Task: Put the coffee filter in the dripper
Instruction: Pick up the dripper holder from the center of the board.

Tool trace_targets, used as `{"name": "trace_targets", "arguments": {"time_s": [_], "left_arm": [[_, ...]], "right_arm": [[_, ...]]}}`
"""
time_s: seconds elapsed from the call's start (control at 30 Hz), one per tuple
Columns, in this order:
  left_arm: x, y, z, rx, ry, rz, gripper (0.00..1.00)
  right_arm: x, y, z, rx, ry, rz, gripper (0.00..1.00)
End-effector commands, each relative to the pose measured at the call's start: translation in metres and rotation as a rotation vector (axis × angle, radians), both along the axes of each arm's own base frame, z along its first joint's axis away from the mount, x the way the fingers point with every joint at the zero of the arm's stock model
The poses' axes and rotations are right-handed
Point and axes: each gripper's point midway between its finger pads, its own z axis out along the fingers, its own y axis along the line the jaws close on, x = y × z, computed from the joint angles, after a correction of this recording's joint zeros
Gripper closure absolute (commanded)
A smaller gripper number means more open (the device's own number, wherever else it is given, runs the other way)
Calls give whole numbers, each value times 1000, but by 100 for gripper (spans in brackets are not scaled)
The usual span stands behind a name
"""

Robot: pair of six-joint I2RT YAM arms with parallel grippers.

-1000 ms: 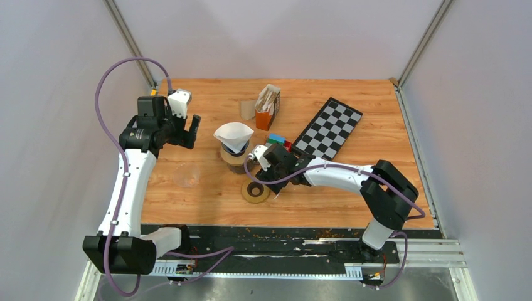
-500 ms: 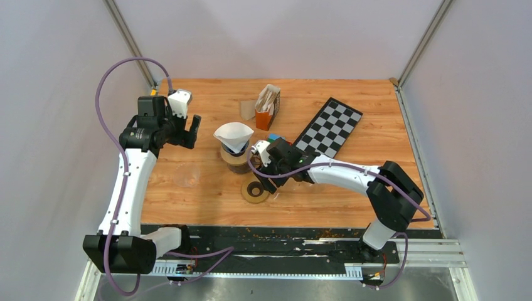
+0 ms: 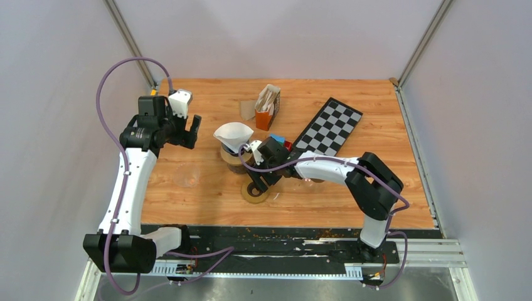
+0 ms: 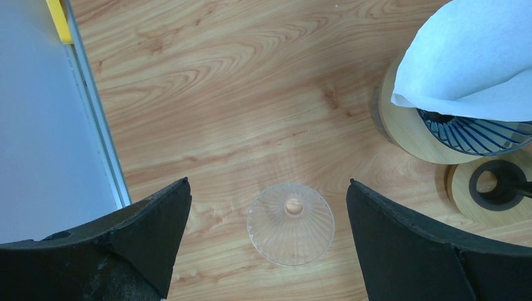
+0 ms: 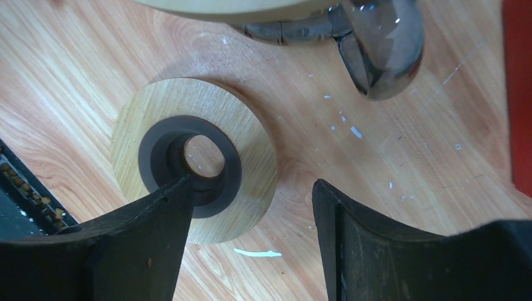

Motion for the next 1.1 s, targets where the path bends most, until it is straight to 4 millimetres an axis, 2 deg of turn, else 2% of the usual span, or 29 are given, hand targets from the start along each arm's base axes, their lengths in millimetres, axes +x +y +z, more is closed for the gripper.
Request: {"name": "trace_targets", "arguments": {"time_s": [0.0,0.27,0.5,0.83,0.93,1.07], "left_arm": [[4,0,9,-3,-41,-11,0],[2,2,8,3,-46,-6,0],[3,2,9,4,-47,-4,0],[5,2,11,-1,-45,-2,0],[6,2,14,3,-46,-2,0],[9,4,20,16,-54,-5,0]], "right_arm": [[5,6,-1,18,-5,-20,32],[-6,3,-18,-21,0,11,42],[-4,1,-11,-26,-28,13,57],[2,-8,32,-6,-131,39,86],[0,-15,49,5,-167,81,91],[1,-29,84,28,-232,145,93]]}}
